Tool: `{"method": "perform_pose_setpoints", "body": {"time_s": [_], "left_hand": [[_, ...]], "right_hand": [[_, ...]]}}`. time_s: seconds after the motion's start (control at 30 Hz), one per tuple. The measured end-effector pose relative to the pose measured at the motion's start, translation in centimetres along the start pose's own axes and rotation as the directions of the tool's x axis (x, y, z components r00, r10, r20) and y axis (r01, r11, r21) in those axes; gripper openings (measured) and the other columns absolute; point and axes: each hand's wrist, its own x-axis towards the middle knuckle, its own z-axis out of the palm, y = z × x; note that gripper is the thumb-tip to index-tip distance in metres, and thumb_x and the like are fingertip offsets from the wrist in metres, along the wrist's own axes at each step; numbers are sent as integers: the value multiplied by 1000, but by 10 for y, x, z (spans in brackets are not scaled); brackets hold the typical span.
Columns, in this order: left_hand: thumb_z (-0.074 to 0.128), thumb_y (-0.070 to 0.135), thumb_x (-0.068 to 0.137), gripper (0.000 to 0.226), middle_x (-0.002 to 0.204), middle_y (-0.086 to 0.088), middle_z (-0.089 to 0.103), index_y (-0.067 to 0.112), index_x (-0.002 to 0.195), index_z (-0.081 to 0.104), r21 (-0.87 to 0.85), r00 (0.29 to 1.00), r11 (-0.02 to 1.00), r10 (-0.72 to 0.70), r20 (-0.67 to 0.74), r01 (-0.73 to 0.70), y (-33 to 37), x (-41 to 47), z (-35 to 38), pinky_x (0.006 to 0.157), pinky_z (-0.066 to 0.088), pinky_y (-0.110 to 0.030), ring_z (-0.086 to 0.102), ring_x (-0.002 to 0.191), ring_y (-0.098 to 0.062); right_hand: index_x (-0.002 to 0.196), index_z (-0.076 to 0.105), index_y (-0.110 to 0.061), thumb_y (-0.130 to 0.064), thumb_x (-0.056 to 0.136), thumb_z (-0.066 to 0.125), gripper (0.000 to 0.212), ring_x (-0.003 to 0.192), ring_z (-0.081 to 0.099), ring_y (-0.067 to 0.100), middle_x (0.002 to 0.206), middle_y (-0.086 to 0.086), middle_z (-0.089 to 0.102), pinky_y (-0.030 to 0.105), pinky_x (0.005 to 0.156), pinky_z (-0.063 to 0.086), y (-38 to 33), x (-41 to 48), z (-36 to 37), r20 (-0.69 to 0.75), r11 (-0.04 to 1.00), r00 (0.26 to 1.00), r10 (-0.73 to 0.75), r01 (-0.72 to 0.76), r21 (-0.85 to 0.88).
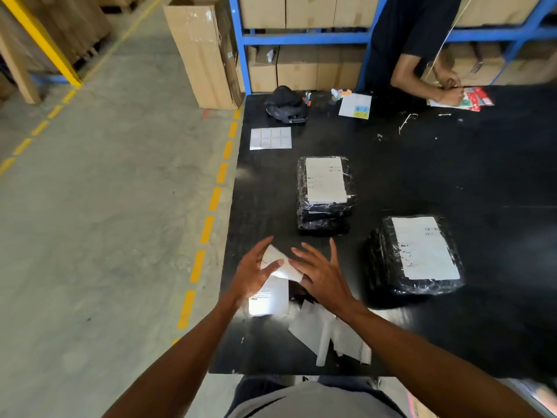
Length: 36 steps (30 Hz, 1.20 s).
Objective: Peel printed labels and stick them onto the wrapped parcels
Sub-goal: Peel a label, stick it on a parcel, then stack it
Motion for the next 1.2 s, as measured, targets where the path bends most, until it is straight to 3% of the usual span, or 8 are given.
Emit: {"method": "perform_pose_setpoints", "body": {"time_s": [0.07, 0.13, 0.2, 0.23, 0.33, 0.43, 0.8, 1.2], "left_hand": [[76, 4, 86, 68, 121, -2, 70, 23, 144, 44, -161, 999, 986, 29, -34, -35, 24, 7, 10, 85, 57, -23, 69, 109, -17], [75, -5, 83, 80, 116, -6, 73, 23, 148, 38, -262, 999, 964, 27, -26, -33, 48, 10, 23, 85, 60, -33, 71, 108, -21], [75, -8, 81, 88, 119, -11, 73, 25, 150, 33, -335, 999, 942, 36, 4, -33, 68, 12, 39, 88, 60, -40, 71, 109, -22], [75, -9, 80, 89, 119, -12, 73, 27, 150, 33, -345, 999, 938, 42, 20, -33, 77, 14, 44, 88, 59, -40, 71, 108, -21], [78, -7, 78, 87, 123, -12, 71, 27, 148, 37, -374, 996, 927, 56, 64, -28, 106, 18, 80, 92, 58, -43, 69, 113, -23], [82, 8, 79, 64, 118, -1, 73, 23, 135, 55, -303, 989, 953, 72, 128, -30, 136, 17, 116, 91, 58, -30, 69, 110, -15], [83, 13, 79, 42, 110, 1, 75, 16, 117, 65, -182, 988, 979, 113, 102, -93, 189, 13, 198, 76, 59, -23, 72, 101, -16], [84, 18, 79, 42, 107, 7, 75, 20, 117, 65, -162, 987, 980, 130, 95, -113, 196, 9, 201, 74, 58, -21, 71, 97, -8]], "right_hand": [[145, 54, -30, -42, 83, 78, 68, 152, 29, 11, 162, -7, 38, 61, 124, 5, 14, 2, -18, 107, 964, 984, 145, -165, 210], [159, 27, -33, -41, 79, 84, 98, 153, 24, 10, 168, -13, 19, 41, 124, 20, 28, 4, -51, 338, 693, 887, 315, -458, 556], [160, 24, -26, -20, 82, 85, 99, 134, 55, 20, 158, -5, 39, 34, 104, 50, 48, 11, -92, 473, 340, 795, 380, -596, 727], [156, 34, -20, -13, 86, 82, 85, 117, 67, 20, 145, 2, 55, 32, 91, 57, 59, 15, -111, 516, 282, 765, 385, -630, 723], [125, 62, -6, -9, 91, 75, 37, 82, 76, 19, 101, 9, 79, 33, 68, 54, 98, 10, -167, 490, 464, 806, 333, -592, 659], [108, 63, -2, -5, 91, 74, 21, 77, 78, 26, 90, 10, 80, 31, 61, 52, 121, 4, -204, 468, 511, 838, 281, -543, 666], [103, 67, 0, -16, 99, 66, 16, 83, 80, 24, 96, 8, 80, 39, 78, 61, 185, -27, -281, 513, 593, 820, 254, -550, 588], [100, 70, -3, -15, 100, 64, 14, 84, 80, 21, 100, 6, 79, 22, 64, 55, 185, -30, -288, 477, 633, 845, 242, -510, 582]]}}
